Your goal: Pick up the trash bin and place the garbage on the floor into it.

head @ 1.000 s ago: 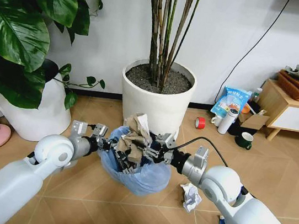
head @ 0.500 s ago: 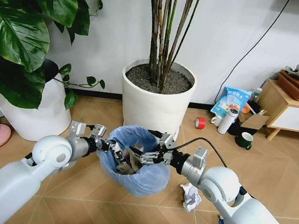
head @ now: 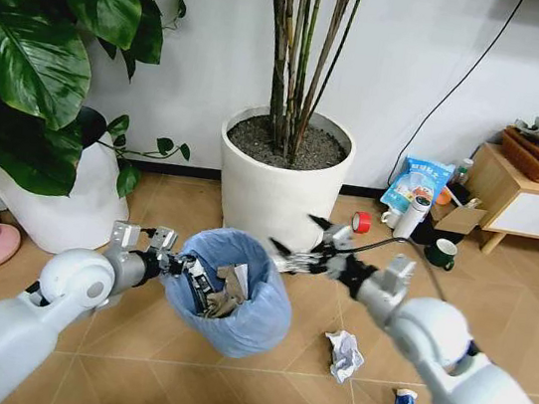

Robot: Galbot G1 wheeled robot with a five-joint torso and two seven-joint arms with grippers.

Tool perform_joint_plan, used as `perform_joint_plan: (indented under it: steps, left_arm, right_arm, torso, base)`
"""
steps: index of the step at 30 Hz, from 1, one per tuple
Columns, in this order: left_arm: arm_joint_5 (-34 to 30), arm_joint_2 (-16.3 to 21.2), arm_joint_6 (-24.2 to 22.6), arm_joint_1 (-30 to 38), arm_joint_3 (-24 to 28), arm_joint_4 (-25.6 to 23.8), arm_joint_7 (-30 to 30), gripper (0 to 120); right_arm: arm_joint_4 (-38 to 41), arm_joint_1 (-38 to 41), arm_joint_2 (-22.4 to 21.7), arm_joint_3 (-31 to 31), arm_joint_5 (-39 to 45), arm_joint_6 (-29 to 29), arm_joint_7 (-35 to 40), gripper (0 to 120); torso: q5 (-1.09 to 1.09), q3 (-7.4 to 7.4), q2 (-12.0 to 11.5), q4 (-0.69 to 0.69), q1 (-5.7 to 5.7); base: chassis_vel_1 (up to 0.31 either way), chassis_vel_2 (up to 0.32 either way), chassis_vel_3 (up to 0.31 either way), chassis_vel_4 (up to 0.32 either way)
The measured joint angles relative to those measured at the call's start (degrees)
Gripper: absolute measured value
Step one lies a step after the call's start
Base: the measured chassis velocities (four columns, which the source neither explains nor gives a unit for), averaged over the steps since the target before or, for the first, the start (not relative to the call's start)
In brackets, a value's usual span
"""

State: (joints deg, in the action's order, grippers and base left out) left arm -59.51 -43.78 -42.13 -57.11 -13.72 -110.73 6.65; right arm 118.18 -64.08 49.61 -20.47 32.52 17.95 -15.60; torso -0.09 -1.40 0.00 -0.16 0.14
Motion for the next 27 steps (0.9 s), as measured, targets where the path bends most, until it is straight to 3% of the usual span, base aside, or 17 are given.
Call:
perform_joint_plan:
  steps: [7, 13, 20, 27]
  left_arm:
    - [-0.1, 1.3, 0.0, -1.3, -2.7, -0.9, -1.0, 0]
    - [-0.1, 2.3, 0.0, -2.6, -3.9, -1.6, -1.7, 0]
    - [0.1, 2.5, 0.0, -2.7, -3.9, -1.6, -2.3, 0]
    - [0.0, 2.7, 0.0, -2.8, -2.7, -2.3, -2.3, 0]
  right_arm:
    - [-5.4, -8.5, -0.2, -8.3, -1.9, -1.8, -0.8, 100]
    - [-15.5, -17.3, 0.7, -14.3, -6.2, -7.8, -5.7, 100]
    - [-25.1, -18.5, 3.5, -12.5, -10.5, -10.4, -8.2, 100]
    - [-36.9, -13.3, 10.4, -6.9, -16.5, -11.8, -6.7, 100]
  torso:
    - [0.00, 0.00, 0.0, 0.01, 0.00]
    - [-0.02, 0.00, 0.0, -0.01, 0.00]
    - [-0.01, 0.00, 0.0, 0.01, 0.00]
    - [0.00, 0.00, 0.0, 0.01, 0.00]
  base:
    - [0.000, 0.000, 0.000, 0.000]
    - [0.000, 0.000, 0.000, 0.000]
    - [0.000, 0.000, 0.000, 0.000]
    - [0.000, 0.000, 0.000, 0.000]
